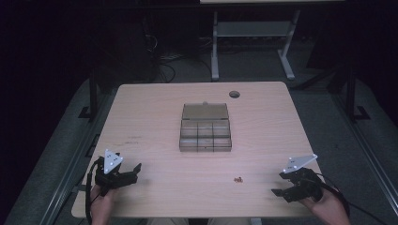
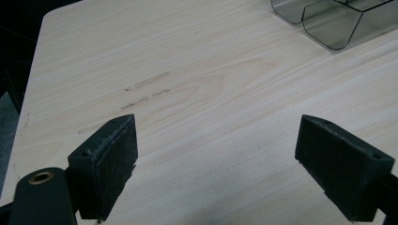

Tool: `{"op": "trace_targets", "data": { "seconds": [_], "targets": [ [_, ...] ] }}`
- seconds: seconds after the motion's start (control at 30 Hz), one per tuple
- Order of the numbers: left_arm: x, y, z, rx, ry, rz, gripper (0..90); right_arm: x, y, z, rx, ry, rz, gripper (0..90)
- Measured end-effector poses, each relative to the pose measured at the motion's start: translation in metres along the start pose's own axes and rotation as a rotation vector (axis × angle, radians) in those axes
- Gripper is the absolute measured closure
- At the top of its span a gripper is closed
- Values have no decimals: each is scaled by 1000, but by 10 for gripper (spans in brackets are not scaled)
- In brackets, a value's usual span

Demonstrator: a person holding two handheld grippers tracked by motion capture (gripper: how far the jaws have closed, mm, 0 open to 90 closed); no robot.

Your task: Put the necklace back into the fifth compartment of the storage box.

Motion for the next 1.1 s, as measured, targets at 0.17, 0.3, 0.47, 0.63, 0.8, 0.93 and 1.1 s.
{"op": "trace_targets", "data": {
  "seconds": [0.17,0.3,0.47,0.63,0.8,0.93,1.1],
  "targets": [
    [0,0,-1,-1,-4,2,130,-2,1,-2,-4,-12,-6,307],
    [0,0,2,10,7,-1,130,-5,1,-4,-4,-18,-8,306],
    [0,1,4,14,16,-1,130,-12,2,-7,-9,-22,-11,307],
    [-1,2,4,12,14,-2,130,-20,4,-9,-16,-47,-16,317],
    [0,1,3,10,9,1,130,-27,6,-12,-25,-72,-16,328],
    [0,0,1,7,6,3,130,-35,8,-16,-35,-88,-22,356],
    [0,-1,0,5,0,4,130,-44,12,-20,-38,-124,-41,390]
  ]
}}
Point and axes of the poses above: each handheld gripper's, and its own axes: y roughly forward along the jaws, x roughly out of its underside, z roughly to its right, the point moved 7 cm from there along y, roughly forward along the jaws, and after that the axes turned 6 degrees about x, right-handed, at the moved point
